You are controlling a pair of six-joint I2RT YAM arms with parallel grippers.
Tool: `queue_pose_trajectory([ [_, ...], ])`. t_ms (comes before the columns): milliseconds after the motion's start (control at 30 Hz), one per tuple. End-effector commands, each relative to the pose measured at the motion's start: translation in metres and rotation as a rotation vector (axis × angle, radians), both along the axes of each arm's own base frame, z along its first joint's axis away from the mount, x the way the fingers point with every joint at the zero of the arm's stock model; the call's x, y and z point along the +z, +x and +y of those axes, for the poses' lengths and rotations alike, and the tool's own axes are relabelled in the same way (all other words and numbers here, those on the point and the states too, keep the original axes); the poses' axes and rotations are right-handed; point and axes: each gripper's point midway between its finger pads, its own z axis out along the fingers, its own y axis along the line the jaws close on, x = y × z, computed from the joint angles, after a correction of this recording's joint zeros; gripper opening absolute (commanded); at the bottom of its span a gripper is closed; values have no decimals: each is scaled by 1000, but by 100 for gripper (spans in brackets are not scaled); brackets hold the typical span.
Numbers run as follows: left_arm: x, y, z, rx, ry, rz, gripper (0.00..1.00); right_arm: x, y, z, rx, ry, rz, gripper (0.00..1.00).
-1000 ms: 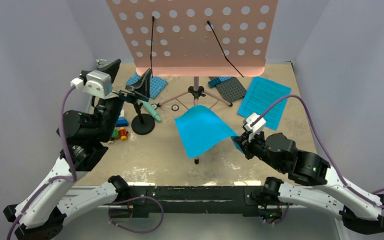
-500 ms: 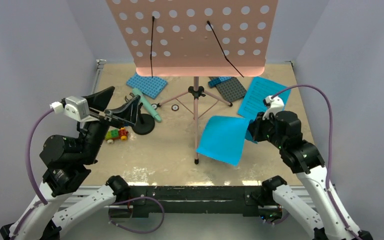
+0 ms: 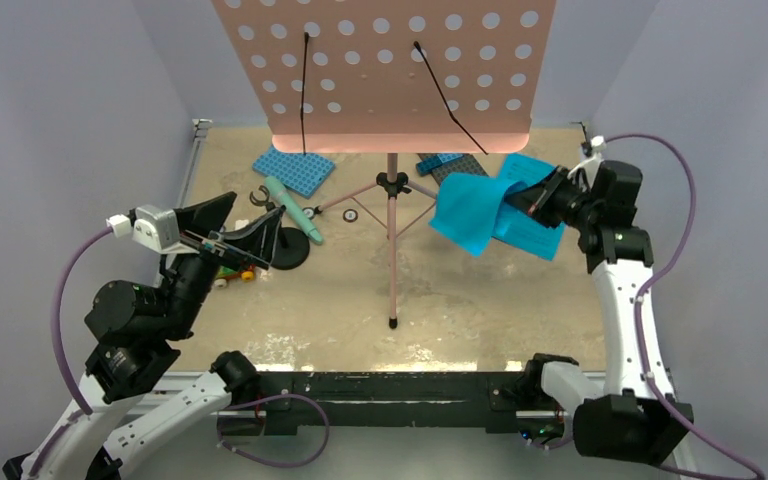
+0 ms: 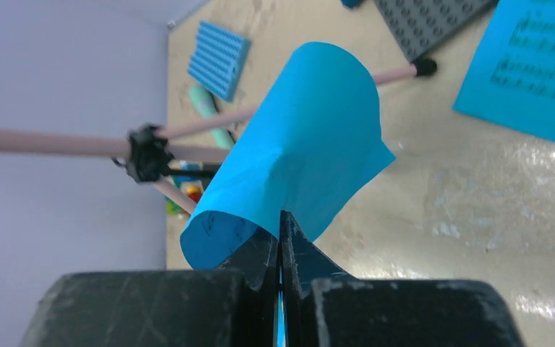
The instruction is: Pack up the instrument practice props
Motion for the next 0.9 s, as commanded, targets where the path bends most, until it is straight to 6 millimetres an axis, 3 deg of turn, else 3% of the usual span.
queue_pose_trajectory([
  [0,-2,-2,-3,-22,-29,8,100,82,36,-18,-65,70,-161,0],
  [67,-4,-2,-4,-28,-32,12,100,105,48,-34,-103,40,-181,0],
  [133,-7,-2,-5,-31,-37,19,100,127,58,-38,-108,35,-215,0],
  [200,-11,-3,-5,-39,-49,32,100,132,75,-44,-138,78,-216,0],
  [267,-14,-5,-7,-56,-62,45,100,93,101,-61,-168,152,-73,0],
  [333,-20,-8,-11,-81,-71,62,100,31,120,-76,-172,225,108,0],
  [367,-24,-9,-12,-91,-74,73,100,-6,124,-80,-166,243,217,0],
  [400,-27,-9,-12,-93,-77,85,100,-29,125,-84,-165,236,274,0],
  [467,-38,-7,-15,-95,-68,113,100,-63,125,-88,-159,220,347,0],
  [533,-45,-5,-18,-97,-56,136,100,-79,124,-92,-160,196,366,0],
  [733,-60,2,-27,-106,-40,163,100,-71,130,-112,-171,35,319,0],
  [867,-67,4,-32,-119,-42,183,100,-97,126,-132,-207,-96,369,0],
])
